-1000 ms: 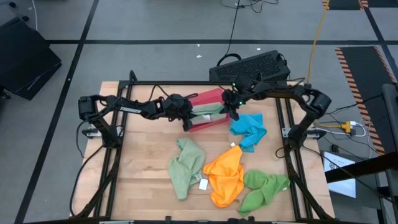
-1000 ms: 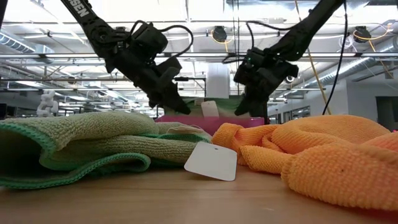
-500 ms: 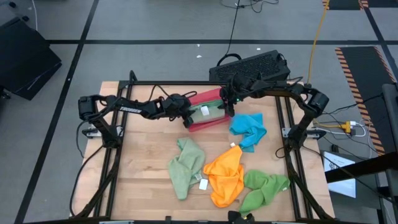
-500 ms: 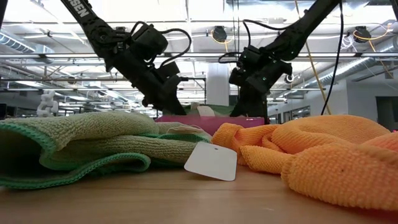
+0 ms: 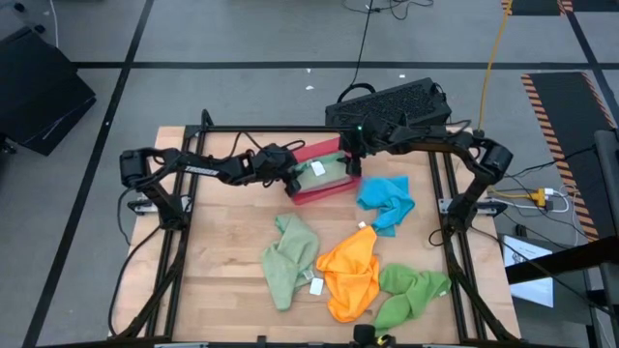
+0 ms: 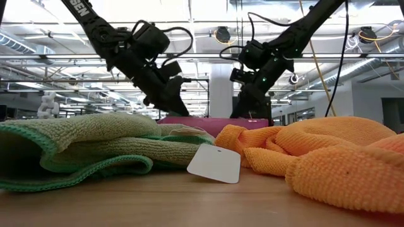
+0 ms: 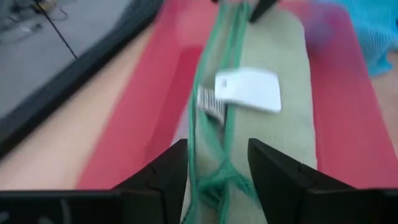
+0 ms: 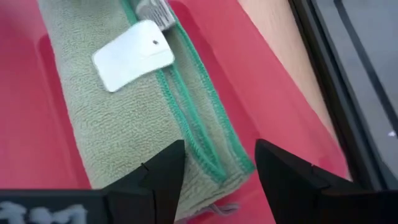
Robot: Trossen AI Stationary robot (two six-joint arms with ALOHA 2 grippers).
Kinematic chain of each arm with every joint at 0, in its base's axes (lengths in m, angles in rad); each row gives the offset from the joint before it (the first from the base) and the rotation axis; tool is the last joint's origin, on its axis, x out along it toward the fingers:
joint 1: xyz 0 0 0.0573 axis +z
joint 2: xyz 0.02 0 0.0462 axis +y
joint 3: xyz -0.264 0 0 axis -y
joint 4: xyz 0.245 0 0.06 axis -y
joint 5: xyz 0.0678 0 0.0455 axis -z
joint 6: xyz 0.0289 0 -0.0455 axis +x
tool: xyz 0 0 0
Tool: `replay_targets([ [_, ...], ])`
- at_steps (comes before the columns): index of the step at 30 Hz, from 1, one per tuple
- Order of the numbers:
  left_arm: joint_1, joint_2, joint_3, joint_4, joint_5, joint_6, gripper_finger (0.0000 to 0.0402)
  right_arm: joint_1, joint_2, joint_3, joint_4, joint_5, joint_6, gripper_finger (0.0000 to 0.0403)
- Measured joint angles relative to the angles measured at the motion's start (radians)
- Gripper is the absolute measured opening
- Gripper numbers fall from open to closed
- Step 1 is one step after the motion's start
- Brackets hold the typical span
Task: Fold microfiber towels
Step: Put the folded light green cloth into the red bin
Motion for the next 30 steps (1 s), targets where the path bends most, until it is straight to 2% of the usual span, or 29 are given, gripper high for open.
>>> replay_targets([
  [5,-0.038,-0.049,0.005,0.071,-0.03,0.072,0.0151,0.001,-0.012,0.0,0.021,0.042,-0.031,0.0186],
  [11,-0.102,-0.055,0.005,0.135,-0.03,0.172,0.0101,0.014,-0.012,0.0,0.058,-0.086,-0.013,0.0184],
  [16,-0.096,0.01,0.003,0.126,-0.061,0.16,0.0055,0.039,-0.011,0.0,0.111,-0.034,-0.008,0.016],
  [23,-0.066,0.097,0.004,0.127,-0.061,0.155,0.0007,0.062,-0.012,-0.024,0.157,-0.165,0.02,0.0094],
  [27,-0.058,0.109,0.004,0.129,-0.055,0.15,0.0008,0.064,-0.011,-0.085,0.229,-0.157,0.028,0.004],
  [30,-0.049,0.109,0.004,0.112,-0.052,0.134,0.0022,0.064,-0.006,-0.123,0.287,-0.101,0.028,0.0007],
])
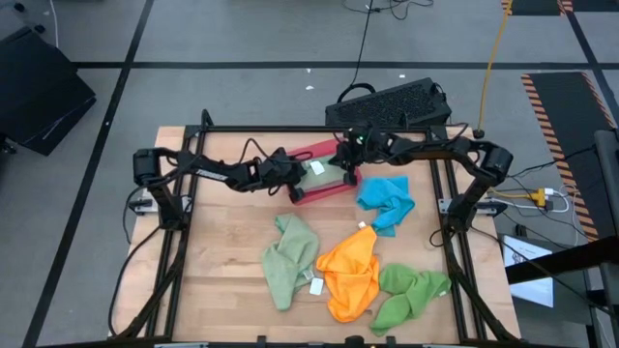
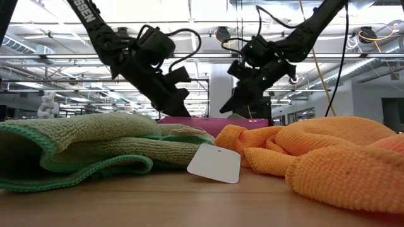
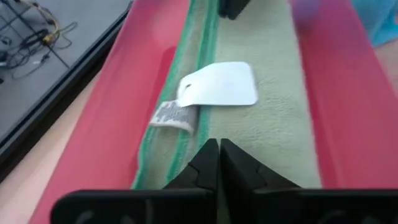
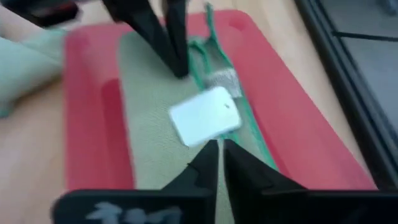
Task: Fold microfiber towels
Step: Put the folded light green cloth into the red bin
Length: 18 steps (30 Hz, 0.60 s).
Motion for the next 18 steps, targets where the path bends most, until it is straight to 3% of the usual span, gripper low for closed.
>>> replay_targets([
  [10,0.026,0.0,0.0,-0.056,0.065,-0.05,0.0004,-0.015,0.1,-0.008,-0.005,0.039,0.015,0.0001],
  [18,0.022,-0.099,0.0,-0.079,0.051,-0.015,0.0017,-0.01,0.04,-0.008,-0.013,0.065,0.023,0.0003],
])
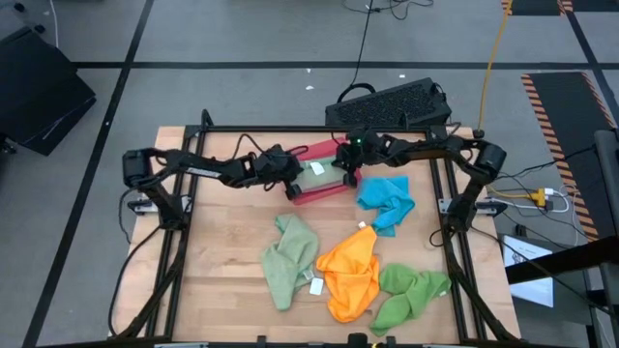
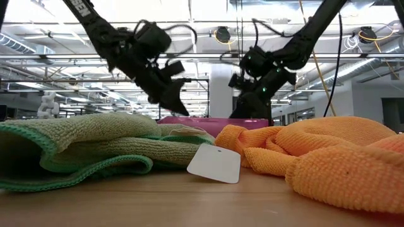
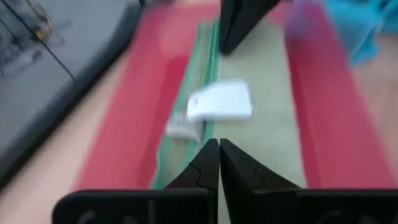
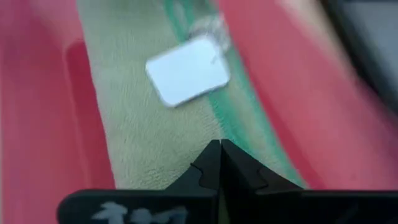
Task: Fold microfiber towels
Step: Put the folded light green cloth into the red bin
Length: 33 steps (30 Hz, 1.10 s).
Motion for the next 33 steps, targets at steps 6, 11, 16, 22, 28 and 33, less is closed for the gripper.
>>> replay_targets([
  [6,-0.03,-0.081,0.003,0.052,0.053,0.038,0.0003,0.004,-0.085,0.0,0.015,-0.035,0.012,0.0003],
  [11,-0.044,-0.02,0.003,0.088,0.081,0.04,0.0015,0.018,-0.04,0.001,0.053,-0.106,0.039,0.0001],
  [16,-0.027,0.069,0.0,0.082,0.081,-0.017,0.0006,0.03,0.032,0.001,0.068,-0.106,0.039,0.0001],
  [22,-0.013,0.13,0.0,0.064,0.082,-0.07,0.0014,0.015,0.093,0.001,0.065,-0.084,0.036,0.0],
  [28,-0.006,0.132,0.002,0.061,0.083,-0.08,0.0014,0.009,0.1,0.001,0.067,-0.08,0.025,0.0],
  [33,-0.006,0.044,0.0,0.046,0.08,-0.047,0.0005,0.009,0.033,0.001,0.062,-0.073,0.027,0.0],
])
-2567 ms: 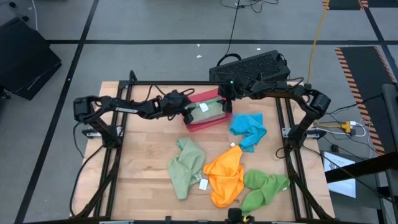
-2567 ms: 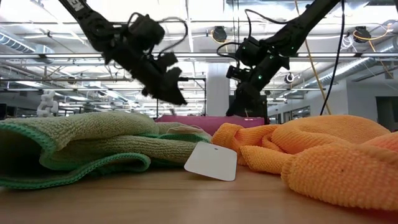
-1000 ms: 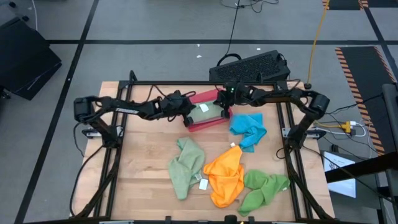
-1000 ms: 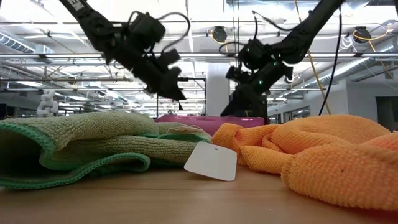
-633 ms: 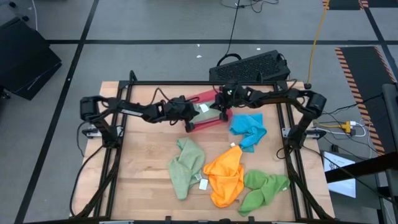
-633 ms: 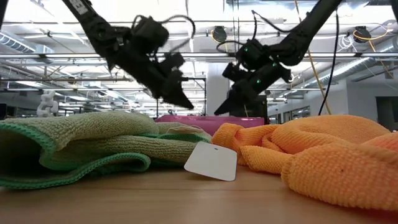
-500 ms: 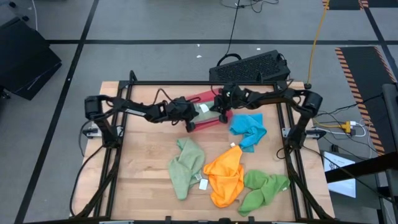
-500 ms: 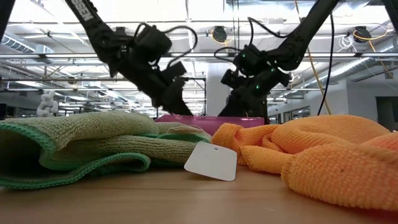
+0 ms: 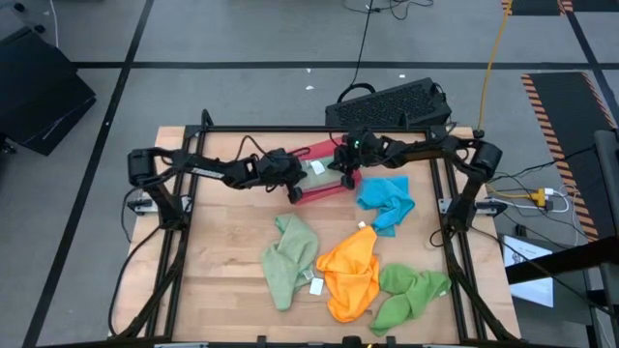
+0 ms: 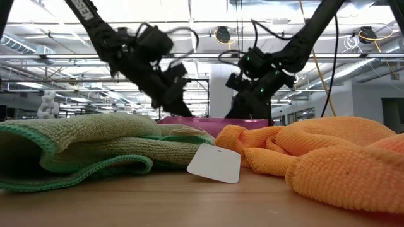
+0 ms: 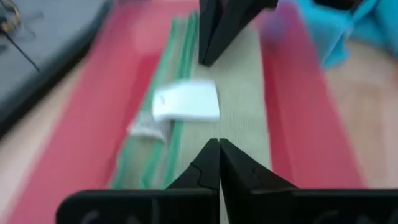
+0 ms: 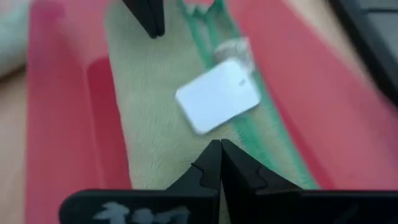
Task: Fold microfiber towels
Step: Put the folded light green cloth into the red bin
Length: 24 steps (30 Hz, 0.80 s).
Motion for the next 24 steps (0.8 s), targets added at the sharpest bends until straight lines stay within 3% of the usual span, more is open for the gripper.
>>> replay_targets([
  [7,0.01,-0.067,0.002,0.058,-0.004,0.064,0.0009,0.008,-0.064,0.0,0.073,-0.004,0.023,0.0],
  [11,0.063,-0.024,0.001,0.028,-0.024,0.066,0.0005,0.008,-0.032,0.013,0.123,0.024,0.053,0.0],
  [15,0.103,0.018,0.0,-0.019,0.023,0.02,0.0015,0.005,0.024,0.029,0.083,0.058,0.057,0.0],
  [24,0.112,0.069,0.002,-0.041,0.027,0.011,0.0008,0.005,0.06,0.034,0.05,0.106,0.036,0.0],
])
